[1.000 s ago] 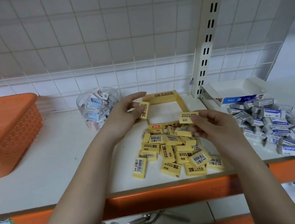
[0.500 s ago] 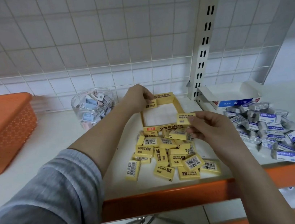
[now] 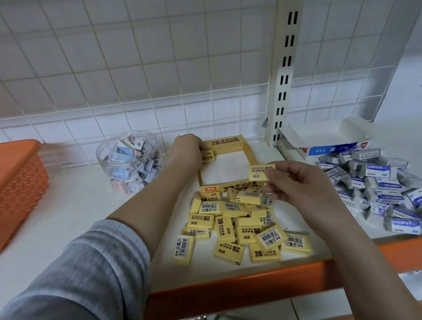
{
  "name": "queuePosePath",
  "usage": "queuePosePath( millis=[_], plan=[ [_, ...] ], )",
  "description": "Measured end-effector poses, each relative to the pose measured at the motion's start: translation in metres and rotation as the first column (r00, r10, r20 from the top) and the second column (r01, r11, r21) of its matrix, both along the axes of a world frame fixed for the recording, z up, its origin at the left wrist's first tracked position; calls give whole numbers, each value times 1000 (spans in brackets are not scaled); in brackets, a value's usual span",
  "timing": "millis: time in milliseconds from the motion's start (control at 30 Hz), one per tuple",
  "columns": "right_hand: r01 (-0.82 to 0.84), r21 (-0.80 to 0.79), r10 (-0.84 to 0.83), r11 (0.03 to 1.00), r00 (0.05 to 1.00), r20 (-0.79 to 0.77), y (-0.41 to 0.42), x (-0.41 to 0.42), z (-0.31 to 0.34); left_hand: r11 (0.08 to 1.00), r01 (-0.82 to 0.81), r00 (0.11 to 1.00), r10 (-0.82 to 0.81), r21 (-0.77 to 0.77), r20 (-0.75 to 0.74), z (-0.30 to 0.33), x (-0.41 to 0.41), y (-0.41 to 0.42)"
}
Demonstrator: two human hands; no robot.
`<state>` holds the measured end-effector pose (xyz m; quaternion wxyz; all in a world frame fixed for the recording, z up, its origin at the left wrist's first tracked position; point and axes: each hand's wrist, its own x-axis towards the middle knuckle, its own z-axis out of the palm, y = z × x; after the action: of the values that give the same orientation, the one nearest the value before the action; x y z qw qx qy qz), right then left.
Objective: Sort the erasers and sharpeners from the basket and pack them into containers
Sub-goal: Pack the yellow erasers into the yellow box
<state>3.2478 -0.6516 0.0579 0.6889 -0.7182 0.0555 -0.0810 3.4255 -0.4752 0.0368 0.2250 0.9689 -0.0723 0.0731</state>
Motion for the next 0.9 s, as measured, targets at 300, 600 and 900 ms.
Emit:
queuePosePath(
  millis=[300, 600, 900],
  plan=[
    [-7, 12, 7, 1000, 1000, -3, -2, 1, 0, 993, -7, 999, 12, -114, 41, -12, -1, 3],
    [-27, -45, 27, 999, 1000, 1, -1, 13, 2, 987, -74, 993, 86, -145, 79, 11, -47, 10],
    [-34, -197, 36, 980, 999, 7, 18, 44, 13, 978, -168, 984, 173, -119, 29, -20, -187, 81]
  ],
)
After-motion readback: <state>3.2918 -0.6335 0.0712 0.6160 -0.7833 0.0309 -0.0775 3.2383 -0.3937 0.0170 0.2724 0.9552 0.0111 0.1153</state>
